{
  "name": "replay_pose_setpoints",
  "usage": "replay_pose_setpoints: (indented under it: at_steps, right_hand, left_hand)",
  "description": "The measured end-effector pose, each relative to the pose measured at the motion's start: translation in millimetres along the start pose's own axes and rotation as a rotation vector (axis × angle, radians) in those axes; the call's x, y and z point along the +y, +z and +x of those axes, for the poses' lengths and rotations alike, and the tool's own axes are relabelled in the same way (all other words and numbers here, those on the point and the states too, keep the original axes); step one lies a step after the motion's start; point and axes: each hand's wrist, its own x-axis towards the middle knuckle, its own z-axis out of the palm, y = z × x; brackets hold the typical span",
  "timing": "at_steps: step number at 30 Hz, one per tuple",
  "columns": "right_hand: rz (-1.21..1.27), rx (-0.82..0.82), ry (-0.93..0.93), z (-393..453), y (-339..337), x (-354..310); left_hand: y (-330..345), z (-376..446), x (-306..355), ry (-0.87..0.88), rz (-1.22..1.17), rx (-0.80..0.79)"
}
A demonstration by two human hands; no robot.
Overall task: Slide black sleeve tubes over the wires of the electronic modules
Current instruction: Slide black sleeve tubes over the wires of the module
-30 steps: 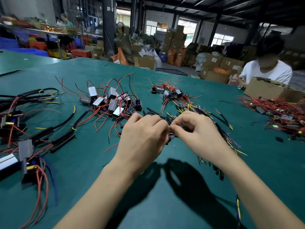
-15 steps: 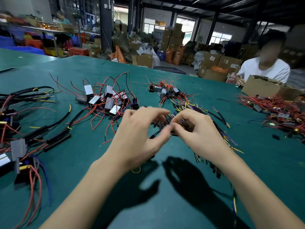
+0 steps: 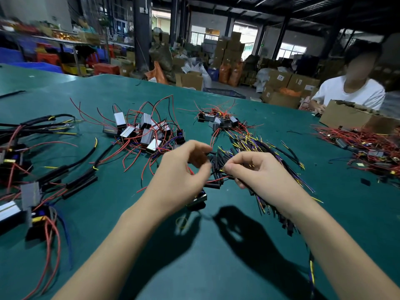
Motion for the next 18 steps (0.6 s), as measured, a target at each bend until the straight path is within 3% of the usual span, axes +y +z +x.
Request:
replay_pose_setpoints:
  at_steps: [3,13,18]
  right_hand:
    - [0.084,-0.018,0.080,-0.1,0.6,1.3]
    - [0.099,-0.105,0.276,2.4,-2.0,3.3]
    - [0.062,-0.164,0.303,2.8,-0.9,6.1]
  left_hand:
    - [3.6,-5.2,1.1,0.084,0.112,-0.150]
    - [6.0,-5.8,2.4,0.226,0.220,-0.113]
    - [4.3,-6.6,1.0,0.256,0.418,-0.138]
